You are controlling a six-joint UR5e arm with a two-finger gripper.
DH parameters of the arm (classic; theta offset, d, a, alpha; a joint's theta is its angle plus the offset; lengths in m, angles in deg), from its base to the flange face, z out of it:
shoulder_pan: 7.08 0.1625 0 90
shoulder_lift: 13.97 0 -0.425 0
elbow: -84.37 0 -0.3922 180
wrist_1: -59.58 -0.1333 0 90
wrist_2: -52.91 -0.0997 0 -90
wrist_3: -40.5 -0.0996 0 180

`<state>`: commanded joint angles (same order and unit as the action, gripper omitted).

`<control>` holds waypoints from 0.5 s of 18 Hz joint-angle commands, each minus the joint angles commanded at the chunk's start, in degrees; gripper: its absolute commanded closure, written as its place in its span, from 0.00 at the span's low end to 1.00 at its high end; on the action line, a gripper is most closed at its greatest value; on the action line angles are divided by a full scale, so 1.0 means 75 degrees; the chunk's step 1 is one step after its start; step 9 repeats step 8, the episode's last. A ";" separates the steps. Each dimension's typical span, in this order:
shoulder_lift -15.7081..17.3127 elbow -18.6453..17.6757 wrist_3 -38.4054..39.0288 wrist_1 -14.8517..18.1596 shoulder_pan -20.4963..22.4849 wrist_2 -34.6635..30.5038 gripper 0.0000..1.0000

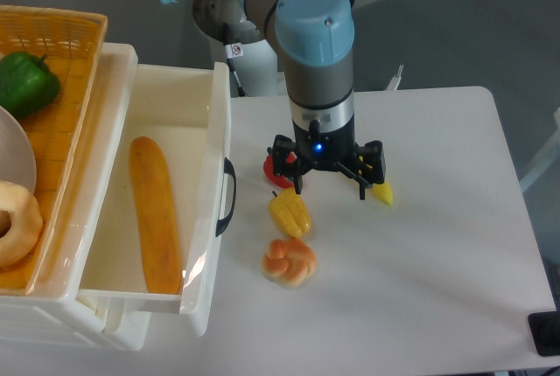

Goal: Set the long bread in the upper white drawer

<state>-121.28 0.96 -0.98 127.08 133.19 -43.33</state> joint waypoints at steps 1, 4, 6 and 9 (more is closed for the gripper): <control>-0.0024 0.0000 -0.0094 -0.0012 0.0000 -0.0024 0.00; -0.0129 0.0023 -0.0270 -0.0070 0.0000 -0.0094 0.00; -0.0153 0.0012 -0.0271 -0.0094 -0.0012 -0.0141 0.00; -0.0188 0.0000 -0.0271 -0.0106 -0.0047 -0.0257 0.00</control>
